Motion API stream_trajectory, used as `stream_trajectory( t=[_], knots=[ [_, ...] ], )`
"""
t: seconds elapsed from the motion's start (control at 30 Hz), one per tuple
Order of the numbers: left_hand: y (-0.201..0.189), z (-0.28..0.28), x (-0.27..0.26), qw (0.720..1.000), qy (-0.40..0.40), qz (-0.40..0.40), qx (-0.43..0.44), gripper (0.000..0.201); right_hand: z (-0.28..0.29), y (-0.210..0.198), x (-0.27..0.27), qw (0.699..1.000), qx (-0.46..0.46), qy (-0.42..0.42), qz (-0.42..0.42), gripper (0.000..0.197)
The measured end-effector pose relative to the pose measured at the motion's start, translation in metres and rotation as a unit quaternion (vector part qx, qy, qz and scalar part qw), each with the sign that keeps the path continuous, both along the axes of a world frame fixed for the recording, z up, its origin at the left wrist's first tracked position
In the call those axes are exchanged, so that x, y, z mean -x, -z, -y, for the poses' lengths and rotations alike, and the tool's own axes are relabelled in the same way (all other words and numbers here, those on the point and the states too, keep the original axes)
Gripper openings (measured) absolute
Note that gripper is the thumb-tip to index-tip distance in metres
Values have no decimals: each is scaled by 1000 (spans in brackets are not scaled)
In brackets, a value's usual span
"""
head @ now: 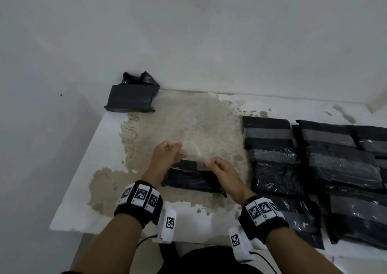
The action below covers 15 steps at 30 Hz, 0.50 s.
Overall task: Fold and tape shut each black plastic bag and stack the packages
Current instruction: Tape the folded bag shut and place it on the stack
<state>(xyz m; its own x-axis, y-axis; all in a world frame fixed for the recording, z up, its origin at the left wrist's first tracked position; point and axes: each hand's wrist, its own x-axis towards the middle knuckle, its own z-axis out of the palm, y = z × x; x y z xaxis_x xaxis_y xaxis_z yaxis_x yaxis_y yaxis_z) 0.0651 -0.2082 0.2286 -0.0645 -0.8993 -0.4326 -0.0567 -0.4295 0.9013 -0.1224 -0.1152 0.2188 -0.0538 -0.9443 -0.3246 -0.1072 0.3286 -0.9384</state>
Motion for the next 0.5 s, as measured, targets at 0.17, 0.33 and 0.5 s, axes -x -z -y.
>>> stream_trajectory(
  t=[0.17,0.33,0.5],
  knots=[
    [22,-4,-13,998,9,55,2,39,-2,9,12,995,-31,73,60,25],
    [34,-11,-25,994,36,102,26,45,-3,10,16,977,-61,155,135,37],
    [38,-19,-30,993,51,100,35,48,-4,15,19,961,-77,185,192,37]
  ],
)
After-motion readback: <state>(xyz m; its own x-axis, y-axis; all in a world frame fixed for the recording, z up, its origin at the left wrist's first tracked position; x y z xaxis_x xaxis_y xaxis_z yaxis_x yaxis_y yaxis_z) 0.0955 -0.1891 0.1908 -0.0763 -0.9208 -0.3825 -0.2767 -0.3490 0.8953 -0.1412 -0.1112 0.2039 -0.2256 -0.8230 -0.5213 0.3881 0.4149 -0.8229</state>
